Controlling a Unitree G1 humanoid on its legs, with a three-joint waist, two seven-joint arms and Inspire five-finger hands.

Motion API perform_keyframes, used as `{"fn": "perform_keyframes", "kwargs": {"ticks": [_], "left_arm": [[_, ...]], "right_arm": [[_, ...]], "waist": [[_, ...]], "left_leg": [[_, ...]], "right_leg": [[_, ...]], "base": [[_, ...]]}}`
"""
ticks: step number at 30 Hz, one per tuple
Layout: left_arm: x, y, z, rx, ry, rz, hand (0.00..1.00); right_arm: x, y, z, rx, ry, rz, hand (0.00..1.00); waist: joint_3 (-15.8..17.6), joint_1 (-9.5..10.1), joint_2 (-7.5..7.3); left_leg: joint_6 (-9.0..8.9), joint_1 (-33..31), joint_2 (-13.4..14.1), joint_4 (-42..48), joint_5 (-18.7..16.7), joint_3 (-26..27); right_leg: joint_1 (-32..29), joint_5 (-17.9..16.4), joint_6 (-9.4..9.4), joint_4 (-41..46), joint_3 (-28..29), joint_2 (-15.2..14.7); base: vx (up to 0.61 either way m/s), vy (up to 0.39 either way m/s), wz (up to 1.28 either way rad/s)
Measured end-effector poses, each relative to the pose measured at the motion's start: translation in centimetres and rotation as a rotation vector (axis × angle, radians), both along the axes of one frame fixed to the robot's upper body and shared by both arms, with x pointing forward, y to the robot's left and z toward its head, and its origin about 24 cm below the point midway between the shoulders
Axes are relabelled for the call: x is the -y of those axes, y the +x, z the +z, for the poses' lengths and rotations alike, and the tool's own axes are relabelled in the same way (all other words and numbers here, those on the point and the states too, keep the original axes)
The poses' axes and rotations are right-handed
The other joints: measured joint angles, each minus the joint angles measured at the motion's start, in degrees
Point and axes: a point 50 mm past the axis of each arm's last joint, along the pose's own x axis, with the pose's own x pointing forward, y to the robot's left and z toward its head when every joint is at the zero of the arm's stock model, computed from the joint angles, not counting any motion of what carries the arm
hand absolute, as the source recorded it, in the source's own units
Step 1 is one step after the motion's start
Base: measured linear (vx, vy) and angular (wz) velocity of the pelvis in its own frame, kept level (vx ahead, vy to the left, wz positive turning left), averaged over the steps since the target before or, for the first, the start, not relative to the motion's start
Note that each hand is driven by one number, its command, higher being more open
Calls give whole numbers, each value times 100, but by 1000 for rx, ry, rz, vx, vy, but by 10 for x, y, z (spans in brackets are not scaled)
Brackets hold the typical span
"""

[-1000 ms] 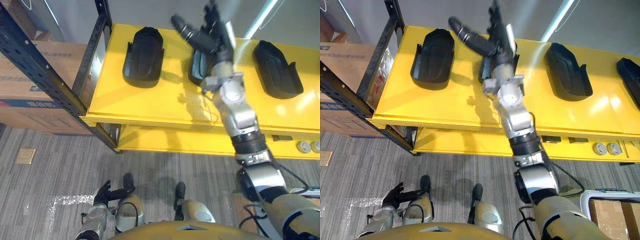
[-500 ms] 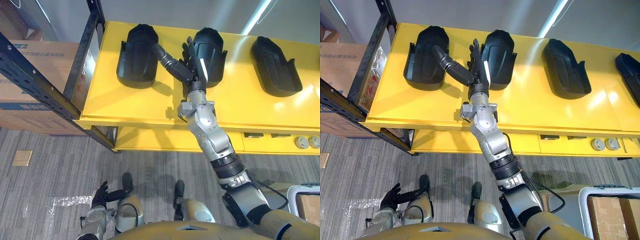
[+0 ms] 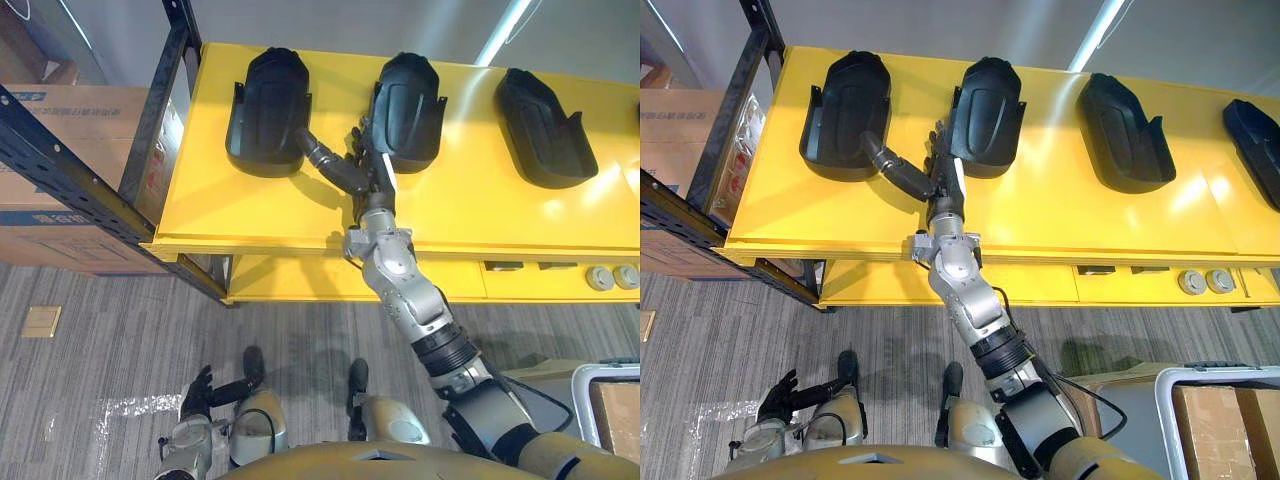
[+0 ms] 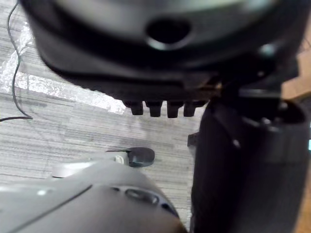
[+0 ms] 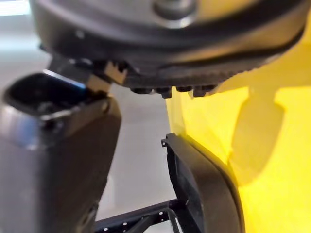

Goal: Walk over and take three plastic housings, then place them on the shelf

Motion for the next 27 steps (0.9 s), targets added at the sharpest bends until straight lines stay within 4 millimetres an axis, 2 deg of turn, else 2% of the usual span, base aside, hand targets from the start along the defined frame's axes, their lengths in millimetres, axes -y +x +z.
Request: {"fn": "perform_keyframes", "kwargs": {"ticks": [20,27], "left_arm": [[0,-1,-1,-10,17,0,100],[0,-2,-2,-19,16,2,100]], "right_arm": [[-3,-3,-5,-15,14,-95,100],[-2,-7,-12,-23,42,-109,100]], "waist": [[-49,-6,-6],[-79,-7,25]], "left_leg": [[26,-13,-1,3,19,60],[31,-8,-9,5,17,59]], "right_leg": [[-63,17,-23,21,60,3],[-44,16,-20,8,56,-2]], "base": [[3,0,-1],[0,0,0]]}}
